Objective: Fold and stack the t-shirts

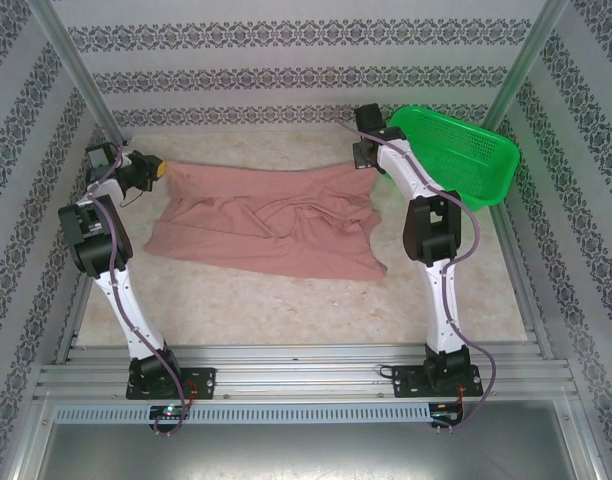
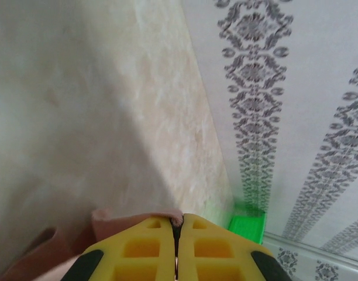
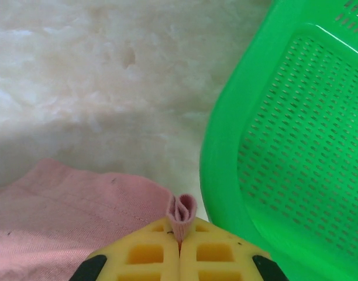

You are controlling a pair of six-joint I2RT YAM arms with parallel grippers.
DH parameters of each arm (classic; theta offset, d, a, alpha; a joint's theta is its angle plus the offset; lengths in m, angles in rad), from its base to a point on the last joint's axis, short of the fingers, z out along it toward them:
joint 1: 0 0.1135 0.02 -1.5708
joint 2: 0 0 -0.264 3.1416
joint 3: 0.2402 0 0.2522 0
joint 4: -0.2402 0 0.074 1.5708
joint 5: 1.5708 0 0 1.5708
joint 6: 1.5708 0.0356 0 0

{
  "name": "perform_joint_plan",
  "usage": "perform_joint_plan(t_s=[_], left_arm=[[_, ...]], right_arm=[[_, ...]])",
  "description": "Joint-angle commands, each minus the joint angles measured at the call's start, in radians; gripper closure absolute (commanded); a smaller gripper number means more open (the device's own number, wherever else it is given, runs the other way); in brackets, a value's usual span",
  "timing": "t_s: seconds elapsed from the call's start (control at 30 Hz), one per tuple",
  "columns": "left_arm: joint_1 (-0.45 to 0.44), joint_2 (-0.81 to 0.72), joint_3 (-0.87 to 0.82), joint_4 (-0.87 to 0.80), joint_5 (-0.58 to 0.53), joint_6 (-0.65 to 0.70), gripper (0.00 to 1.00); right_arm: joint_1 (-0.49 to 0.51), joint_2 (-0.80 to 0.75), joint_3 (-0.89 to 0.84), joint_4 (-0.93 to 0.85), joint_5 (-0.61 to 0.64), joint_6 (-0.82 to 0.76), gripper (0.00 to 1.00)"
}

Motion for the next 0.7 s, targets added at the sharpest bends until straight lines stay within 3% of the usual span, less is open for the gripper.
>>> perform_joint_plan(t_s=[0.0,0.27,0.3,0.37,0.47,0.57,0.67], left_arm=[[0.009,0.038,0.043,0.132,-0.034,-0.069,0.92],[0.006,0.127,0.028,0.276,-0.067,-0.175,0.88],[0.006,0.140,0.054,0.268,-0.067,-0.182,0.83],[0.005,0.153,0.101,0.260,-0.069,-0.194,0.60],[0.006,0.122,0.152,0.245,-0.071,-0.210,0.39],[0.009,0.002,0.175,0.044,-0.121,-0.060,0.26],[0.002,-0.161,0.137,-0.171,-0.154,0.112,0.23]], right_arm=[[-0.011,0.049,0.111,-0.071,0.020,0.048,0.94],[-0.014,0.095,0.154,-0.050,-0.078,0.126,0.78],[-0.022,0.093,0.162,-0.044,-0.102,0.138,0.72],[-0.037,0.087,0.185,-0.050,-0.119,0.159,0.53],[-0.060,0.035,0.199,-0.085,-0.183,0.187,0.47],[-0.055,-0.090,0.105,-0.097,-0.178,0.157,0.42],[-0.047,-0.279,-0.149,-0.043,-0.274,0.149,0.35]])
